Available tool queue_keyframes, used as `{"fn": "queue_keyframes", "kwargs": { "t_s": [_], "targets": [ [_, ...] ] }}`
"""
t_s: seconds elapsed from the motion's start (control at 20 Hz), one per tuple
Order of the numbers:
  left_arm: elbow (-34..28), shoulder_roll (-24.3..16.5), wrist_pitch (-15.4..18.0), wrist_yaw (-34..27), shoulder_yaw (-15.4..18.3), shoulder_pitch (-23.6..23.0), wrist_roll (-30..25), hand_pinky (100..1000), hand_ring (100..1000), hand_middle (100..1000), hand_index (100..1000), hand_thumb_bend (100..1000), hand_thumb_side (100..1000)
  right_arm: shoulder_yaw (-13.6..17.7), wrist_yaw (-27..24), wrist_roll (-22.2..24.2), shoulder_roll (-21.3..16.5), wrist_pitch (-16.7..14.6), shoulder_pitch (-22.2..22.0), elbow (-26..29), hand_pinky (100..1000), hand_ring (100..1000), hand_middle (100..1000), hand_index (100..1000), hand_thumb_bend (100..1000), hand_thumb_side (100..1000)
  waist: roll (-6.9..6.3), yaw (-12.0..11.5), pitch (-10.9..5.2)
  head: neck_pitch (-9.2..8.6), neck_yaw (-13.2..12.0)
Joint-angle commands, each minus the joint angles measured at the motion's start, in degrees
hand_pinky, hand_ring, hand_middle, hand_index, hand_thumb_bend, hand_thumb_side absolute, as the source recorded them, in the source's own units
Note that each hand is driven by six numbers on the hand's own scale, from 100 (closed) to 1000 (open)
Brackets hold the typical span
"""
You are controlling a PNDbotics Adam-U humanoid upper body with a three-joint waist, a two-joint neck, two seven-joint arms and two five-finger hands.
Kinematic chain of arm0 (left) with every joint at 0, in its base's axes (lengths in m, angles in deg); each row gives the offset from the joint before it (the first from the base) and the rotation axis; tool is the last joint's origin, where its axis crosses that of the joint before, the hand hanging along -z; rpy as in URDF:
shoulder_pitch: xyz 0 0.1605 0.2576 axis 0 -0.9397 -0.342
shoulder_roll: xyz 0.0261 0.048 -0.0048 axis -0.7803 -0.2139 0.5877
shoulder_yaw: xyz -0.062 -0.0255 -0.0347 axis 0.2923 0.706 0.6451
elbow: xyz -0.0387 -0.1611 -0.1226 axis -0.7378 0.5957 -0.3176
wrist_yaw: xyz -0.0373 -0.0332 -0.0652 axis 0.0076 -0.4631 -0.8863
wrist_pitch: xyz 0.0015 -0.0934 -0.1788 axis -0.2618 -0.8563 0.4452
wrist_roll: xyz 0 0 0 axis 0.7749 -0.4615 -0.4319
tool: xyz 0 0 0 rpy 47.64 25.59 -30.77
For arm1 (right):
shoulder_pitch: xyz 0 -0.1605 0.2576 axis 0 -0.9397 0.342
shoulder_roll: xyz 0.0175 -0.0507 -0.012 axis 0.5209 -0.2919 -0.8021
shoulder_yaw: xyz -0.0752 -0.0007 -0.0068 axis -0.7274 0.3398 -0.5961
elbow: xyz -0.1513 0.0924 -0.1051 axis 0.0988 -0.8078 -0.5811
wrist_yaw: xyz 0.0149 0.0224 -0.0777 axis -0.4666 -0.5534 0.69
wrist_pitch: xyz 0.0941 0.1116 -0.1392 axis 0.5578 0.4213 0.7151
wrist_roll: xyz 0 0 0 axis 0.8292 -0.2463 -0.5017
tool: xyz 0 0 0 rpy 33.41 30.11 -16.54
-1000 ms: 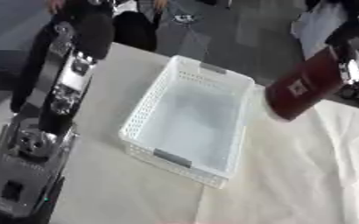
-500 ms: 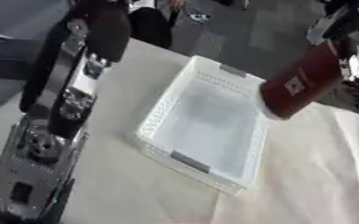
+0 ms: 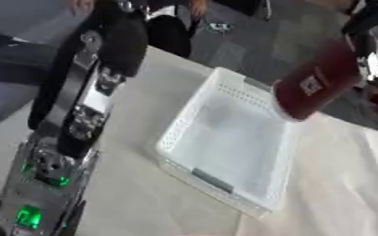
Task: Pick up objects on the table and place them in the box.
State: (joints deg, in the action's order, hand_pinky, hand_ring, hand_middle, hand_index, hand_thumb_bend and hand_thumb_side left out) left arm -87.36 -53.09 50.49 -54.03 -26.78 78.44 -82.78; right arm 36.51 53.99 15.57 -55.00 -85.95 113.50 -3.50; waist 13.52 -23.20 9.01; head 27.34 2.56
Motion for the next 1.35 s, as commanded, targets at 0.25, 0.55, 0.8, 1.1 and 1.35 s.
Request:
{"fn": "queue_keyframes", "kwargs": {
  "t_s": [0.25,0.55,0.8,1.1,1.35],
  "targets": [
    [-0.93,2.89,-0.76,-0.93,0.12,1.91,0.06,1000,849,898,917,552,1000,0.79,0.51,-2.28,-0.75,-1.23,1.13,-1.68,100,100,100,156,100,400,-0.57,-1.87,-0.50,-3.45,0.08],
    [-0.93,3.72,-1.10,-1.06,0.09,2.33,-0.19,1000,849,899,917,552,1000,0.49,5.91,-3.44,-0.37,-1.87,0.46,-2.81,192,527,639,717,100,879,-0.57,-2.53,-0.13,-3.17,-1.06],
    [-0.93,4.01,-1.29,-1.08,0.05,2.53,-0.38,1000,850,900,918,552,1000,0.23,9.96,-2.93,-0.08,-0.07,0.27,-3.82,771,851,897,934,100,1000,-0.57,-2.69,0.04,-3.33,-1.25],
    [-0.93,4.16,-1.32,-1.10,0.02,2.65,-0.43,1000,850,900,918,552,1000,0.73,11.93,-4.84,-0.08,0.72,0.34,-3.91,859,909,935,977,100,1000,-0.57,-2.76,0.13,-3.41,-1.63],
    [-0.93,4.21,-1.33,-1.14,0.02,2.68,-0.45,1000,850,899,918,553,1000,0.63,12.95,-6.43,-0.27,0.89,0.29,-3.77,862,910,935,978,100,1000,-0.57,-2.71,0.11,-3.39,-1.64]
  ]
}}
